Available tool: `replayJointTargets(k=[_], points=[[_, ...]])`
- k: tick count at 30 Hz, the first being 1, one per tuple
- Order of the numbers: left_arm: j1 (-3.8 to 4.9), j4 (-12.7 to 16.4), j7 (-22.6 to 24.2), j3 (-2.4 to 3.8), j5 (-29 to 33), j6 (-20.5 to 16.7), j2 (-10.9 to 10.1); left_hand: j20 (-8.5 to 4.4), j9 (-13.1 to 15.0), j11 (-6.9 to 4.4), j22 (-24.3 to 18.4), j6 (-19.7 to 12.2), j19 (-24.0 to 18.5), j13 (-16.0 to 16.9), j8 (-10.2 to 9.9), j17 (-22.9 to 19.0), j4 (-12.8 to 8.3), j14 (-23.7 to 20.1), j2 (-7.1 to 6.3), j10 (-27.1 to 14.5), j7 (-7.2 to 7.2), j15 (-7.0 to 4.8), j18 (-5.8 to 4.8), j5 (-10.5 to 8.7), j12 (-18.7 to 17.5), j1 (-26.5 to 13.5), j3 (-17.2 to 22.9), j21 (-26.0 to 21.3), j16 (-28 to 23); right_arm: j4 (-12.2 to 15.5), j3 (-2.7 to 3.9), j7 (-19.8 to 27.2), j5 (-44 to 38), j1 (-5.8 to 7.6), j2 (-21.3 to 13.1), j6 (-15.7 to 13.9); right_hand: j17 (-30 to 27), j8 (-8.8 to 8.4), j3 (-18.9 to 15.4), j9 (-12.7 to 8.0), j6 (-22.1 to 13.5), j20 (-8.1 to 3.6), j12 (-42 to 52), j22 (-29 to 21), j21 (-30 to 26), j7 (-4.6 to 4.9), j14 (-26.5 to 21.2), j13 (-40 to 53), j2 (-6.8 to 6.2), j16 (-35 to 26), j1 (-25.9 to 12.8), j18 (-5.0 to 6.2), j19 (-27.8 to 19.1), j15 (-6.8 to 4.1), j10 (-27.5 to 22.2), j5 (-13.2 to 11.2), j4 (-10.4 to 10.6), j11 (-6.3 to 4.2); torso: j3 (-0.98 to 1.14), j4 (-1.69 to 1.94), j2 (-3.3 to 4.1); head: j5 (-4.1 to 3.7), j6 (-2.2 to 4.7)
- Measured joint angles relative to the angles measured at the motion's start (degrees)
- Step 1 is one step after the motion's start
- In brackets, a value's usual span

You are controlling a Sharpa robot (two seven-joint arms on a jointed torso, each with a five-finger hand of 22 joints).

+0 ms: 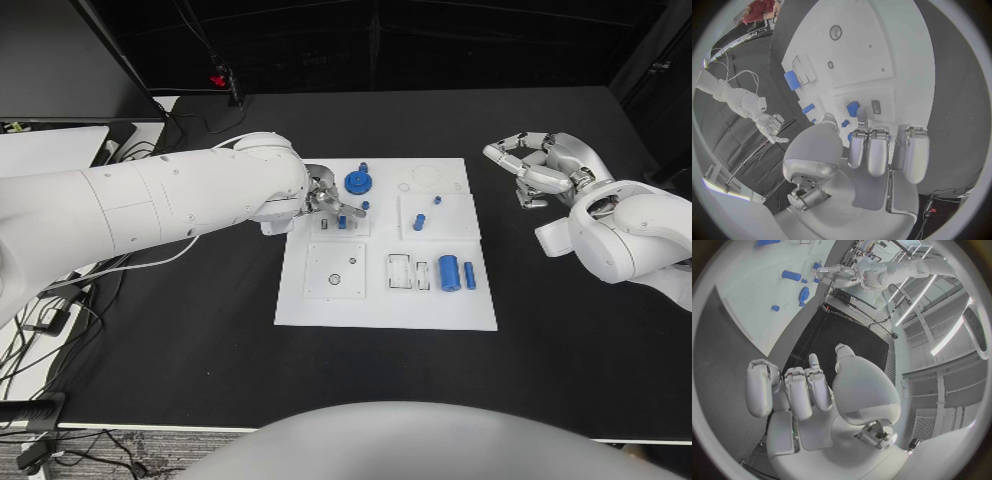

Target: Assemble the parts on the task board

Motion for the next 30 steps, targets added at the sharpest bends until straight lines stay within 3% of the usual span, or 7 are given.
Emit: replayJointTargets(k=[5, 9, 14, 19, 24, 30], points=[[0.00, 0.5, 0.4, 0.00, 0.0, -0.4, -0.5, 0.00, 0.0, 0.00, 0.0, 0.0, 0.0, 0.0, 0.0, 0.0, -0.1, 0.0, 0.06, 0.0, 0.00, 0.00, 0.00, 0.82, 0.0, 1.3, -0.1, 0.0, 0.0, 0.0, 0.00, 0.0, 0.0, 0.00, 0.1, 0.0, 0.0, 0.00, 0.0, 0.0, 0.0, 0.00, 0.0, 0.0, 0.0, 0.00, 0.0, 0.0, 0.00, 0.0, 0.0, 0.00, 0.0, 0.00, 0.0, 0.0, 0.0, 0.00, 0.01, 0.00, 0.01, 0.06, 0.00], [0.31, 2.1, 0.9, -0.01, 0.0, -1.0, -2.4, 0.00, 0.0, 0.00, 0.0, 0.0, 0.0, 0.0, 0.0, 0.0, -0.2, 0.0, -0.41, 0.0, 0.00, 0.00, 0.00, 1.05, 0.0, 1.8, -0.4, 0.0, 0.0, -0.1, 0.00, 0.0, 0.0, -0.01, 0.1, 0.0, 0.0, 0.00, 0.0, 0.0, 0.0, 0.00, 0.0, 0.0, 0.0, 0.00, 0.0, 0.0, 0.00, 0.0, 0.0, 0.00, 0.0, 0.00, 0.0, 0.0, 0.0, 0.00, 0.01, 0.00, -0.02, 0.15, 0.11], [2.58, 4.3, 1.8, -0.06, 0.0, -1.4, -4.8, -0.21, -0.2, 0.00, 0.0, -0.1, 0.2, 0.0, -0.3, 0.0, -0.2, 0.0, -1.01, 0.0, -0.10, 0.00, 0.00, 1.08, 0.0, 2.4, -1.1, 0.0, 0.0, -0.1, 0.00, 0.0, 0.0, -0.01, 0.1, 0.0, 0.0, 0.00, 0.0, 0.0, 0.0, 0.00, 0.0, 0.0, 0.0, 0.00, 0.0, 0.0, 0.00, 0.0, 0.0, 0.00, 0.0, 0.00, 0.0, 0.0, 0.0, 0.00, 0.07, 0.02, -0.06, 0.22, 0.58], [5.04, 5.1, 3.0, 0.04, 0.0, -1.4, -6.3, -0.21, -1.1, 0.00, 0.0, -0.2, 0.2, 0.0, -1.4, 0.0, -0.2, 0.0, -1.94, 0.0, -0.19, 0.00, 0.00, 3.39, 0.0, 3.3, -1.6, 0.0, 0.0, 0.0, 0.00, 0.0, 0.0, -0.01, 0.3, 0.0, 0.0, 0.22, 0.0, -0.1, 0.0, 0.00, 0.0, 0.0, 0.0, 0.00, 0.0, 0.0, 0.00, 0.0, 0.0, 0.00, 0.0, 0.00, 0.0, 0.0, 0.0, 0.00, 0.09, 0.02, -0.06, 0.68, 1.36], [6.12, 3.1, 4.6, 0.04, 0.0, -1.1, -6.3, -0.21, -2.0, 0.00, 0.0, -0.2, 0.2, 0.0, -2.2, 0.0, 0.0, 0.0, -2.12, 0.0, -0.19, 0.00, 0.00, 4.68, 0.0, 3.5, -1.9, 0.0, 0.0, 0.0, 0.00, 0.0, 0.0, -0.01, 0.5, 0.0, 0.0, 0.22, 0.0, -0.1, 0.0, 0.00, 0.0, 0.0, 0.0, 0.00, 0.0, 0.0, 0.00, 0.0, 0.0, 0.00, 0.0, 0.00, 0.0, 0.0, 0.0, 0.00, 0.06, -0.04, -0.02, 1.32, 2.53], [6.35, -1.5, 5.9, 0.01, 0.0, -0.2, -4.5, -0.21, -3.5, 0.00, 0.0, 0.0, 0.2, 0.0, -3.7, 0.0, -0.1, 0.0, -2.18, 0.0, 0.02, 0.00, 0.00, 4.88, 0.0, 3.5, -2.1, 0.0, 0.0, 0.0, 0.00, 0.1, 0.0, -0.01, 0.8, 0.0, 0.0, 0.22, 0.0, -0.1, 0.0, 0.00, 0.0, 0.0, 0.0, 0.00, 0.0, 0.0, 0.00, 0.0, 0.0, 0.00, 0.0, 0.00, 0.0, 0.0, 0.0, 0.00, 0.01, -0.07, 0.07, 2.34, 3.70]])
